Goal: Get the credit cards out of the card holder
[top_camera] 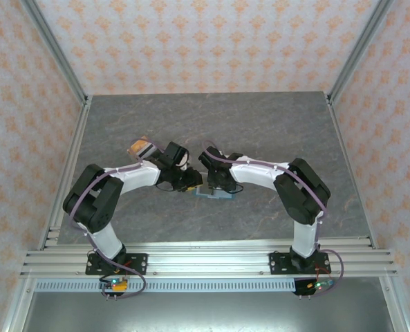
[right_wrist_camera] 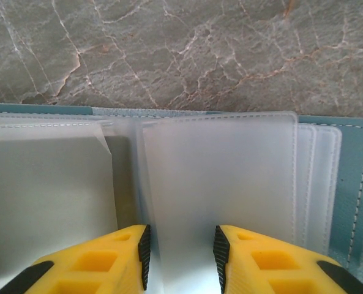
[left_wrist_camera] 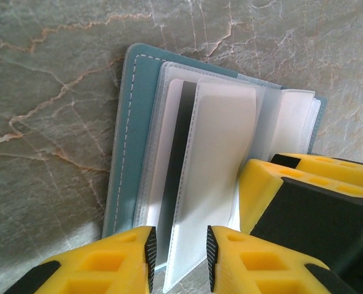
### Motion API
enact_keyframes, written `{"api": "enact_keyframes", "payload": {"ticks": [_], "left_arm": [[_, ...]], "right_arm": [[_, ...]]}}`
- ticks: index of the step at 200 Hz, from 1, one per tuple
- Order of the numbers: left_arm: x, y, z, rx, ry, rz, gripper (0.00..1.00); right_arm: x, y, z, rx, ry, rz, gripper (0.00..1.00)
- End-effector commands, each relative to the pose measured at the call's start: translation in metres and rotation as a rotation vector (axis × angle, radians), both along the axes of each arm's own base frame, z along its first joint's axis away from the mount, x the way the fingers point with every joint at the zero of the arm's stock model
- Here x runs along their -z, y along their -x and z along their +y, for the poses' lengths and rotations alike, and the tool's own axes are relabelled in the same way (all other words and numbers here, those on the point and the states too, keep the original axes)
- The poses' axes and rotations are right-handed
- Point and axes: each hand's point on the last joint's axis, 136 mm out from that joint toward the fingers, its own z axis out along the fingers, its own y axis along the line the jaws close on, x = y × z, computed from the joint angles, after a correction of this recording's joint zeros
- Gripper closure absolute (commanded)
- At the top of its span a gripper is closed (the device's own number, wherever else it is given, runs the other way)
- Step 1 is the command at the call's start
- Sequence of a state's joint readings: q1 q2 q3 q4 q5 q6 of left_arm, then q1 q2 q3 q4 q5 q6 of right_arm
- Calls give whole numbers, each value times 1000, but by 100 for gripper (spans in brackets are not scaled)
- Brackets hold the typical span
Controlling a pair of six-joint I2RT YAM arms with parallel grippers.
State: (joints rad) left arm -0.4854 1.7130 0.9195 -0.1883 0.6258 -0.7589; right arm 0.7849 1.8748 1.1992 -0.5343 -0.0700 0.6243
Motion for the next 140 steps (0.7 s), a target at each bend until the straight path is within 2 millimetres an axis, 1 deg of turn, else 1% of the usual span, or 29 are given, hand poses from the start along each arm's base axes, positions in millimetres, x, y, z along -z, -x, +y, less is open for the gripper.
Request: {"api": "enact_keyframes", "payload": {"ticks": [1,55,72,118,140], "left_arm": [[-1,-2,-8,26,21,-16,70],[1,-2,-15,41,57,-9,69],[-1,-3,-20,48,88,-13,69],[8,0,-20,50,92,10,69],[6,-1,-19,46,86,2,72]], "right_arm": [[31,16,-18,-1,86,67,65],[32,17,-17,-1,79,69,65],[31,17,-16,-3,73,69,65],[31,18,-17,-1,63,63,65],[27,17,-16,2,50,52,65]]}}
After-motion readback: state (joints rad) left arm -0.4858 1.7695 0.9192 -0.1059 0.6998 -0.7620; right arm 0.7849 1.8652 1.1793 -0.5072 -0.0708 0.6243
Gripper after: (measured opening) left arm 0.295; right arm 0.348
